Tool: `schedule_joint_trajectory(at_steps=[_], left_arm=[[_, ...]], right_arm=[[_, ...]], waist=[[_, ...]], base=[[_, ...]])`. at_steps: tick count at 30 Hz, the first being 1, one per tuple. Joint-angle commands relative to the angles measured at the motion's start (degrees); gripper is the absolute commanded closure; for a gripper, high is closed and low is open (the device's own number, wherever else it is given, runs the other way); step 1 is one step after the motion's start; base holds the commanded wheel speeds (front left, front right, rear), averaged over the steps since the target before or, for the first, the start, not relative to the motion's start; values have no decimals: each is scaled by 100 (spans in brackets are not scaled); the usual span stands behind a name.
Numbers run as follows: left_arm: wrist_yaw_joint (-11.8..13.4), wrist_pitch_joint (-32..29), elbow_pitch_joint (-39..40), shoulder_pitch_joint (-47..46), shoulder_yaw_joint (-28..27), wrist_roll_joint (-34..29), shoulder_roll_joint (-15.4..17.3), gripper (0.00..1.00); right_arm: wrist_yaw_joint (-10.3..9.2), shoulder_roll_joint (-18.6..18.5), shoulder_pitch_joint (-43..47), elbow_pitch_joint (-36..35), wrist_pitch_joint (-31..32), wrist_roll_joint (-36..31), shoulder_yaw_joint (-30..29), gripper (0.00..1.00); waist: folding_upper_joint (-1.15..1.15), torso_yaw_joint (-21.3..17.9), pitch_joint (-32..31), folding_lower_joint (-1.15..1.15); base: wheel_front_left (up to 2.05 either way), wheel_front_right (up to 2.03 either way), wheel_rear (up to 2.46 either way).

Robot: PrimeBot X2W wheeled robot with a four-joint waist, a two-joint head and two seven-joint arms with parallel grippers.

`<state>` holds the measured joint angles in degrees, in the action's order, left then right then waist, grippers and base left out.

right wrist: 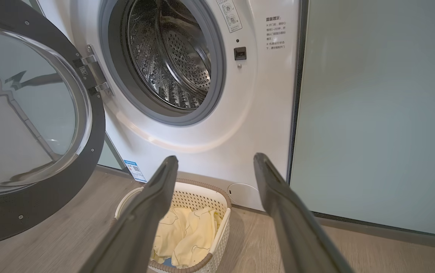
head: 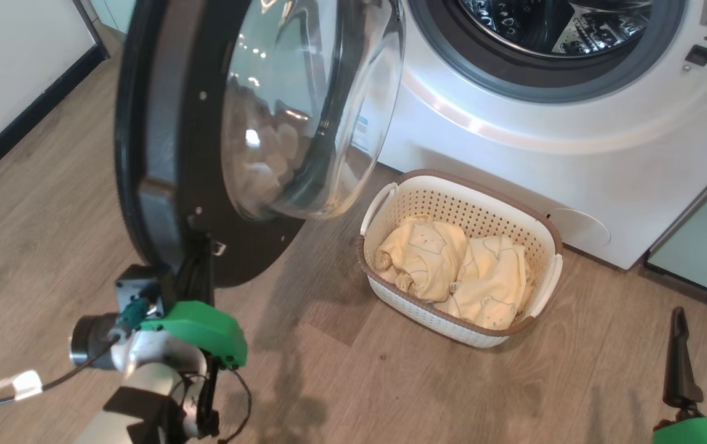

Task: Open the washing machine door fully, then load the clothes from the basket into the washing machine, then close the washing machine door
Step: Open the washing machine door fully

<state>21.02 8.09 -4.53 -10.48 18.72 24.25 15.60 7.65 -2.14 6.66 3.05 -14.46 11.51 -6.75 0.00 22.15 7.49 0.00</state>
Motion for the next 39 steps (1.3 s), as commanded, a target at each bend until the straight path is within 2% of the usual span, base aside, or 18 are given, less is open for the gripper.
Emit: schedule_joint_trajectory(at_steps=[1,11,17,30,39], left_arm=[[72,76,75,-215,-357,62,227,100],[133,280,-362,-408,-680,194,320,100],[10,413,-860,-747,-837,293,394,100],[-425,662,-1926,-1634,-980,238,459,100],[-788,688,-2299,-2166,-1225,-20,524,100]], right_arm=[[-16,-74,-175,-195,-54,-42,139,0],[-16,-74,-193,-197,-54,-104,94,0],[-16,-74,-210,-224,-54,-183,55,0],[-16,-276,-285,-384,80,-285,14,0],[-16,-409,-357,-581,258,-291,-42,0]], waist=[[0,-8,18,0],[0,-20,119,0],[0,27,233,0],[0,219,583,0],[0,341,837,0]], base=[[0,0,0],[0,0,0],[0,0,0],[0,0,0],[0,0,0]])
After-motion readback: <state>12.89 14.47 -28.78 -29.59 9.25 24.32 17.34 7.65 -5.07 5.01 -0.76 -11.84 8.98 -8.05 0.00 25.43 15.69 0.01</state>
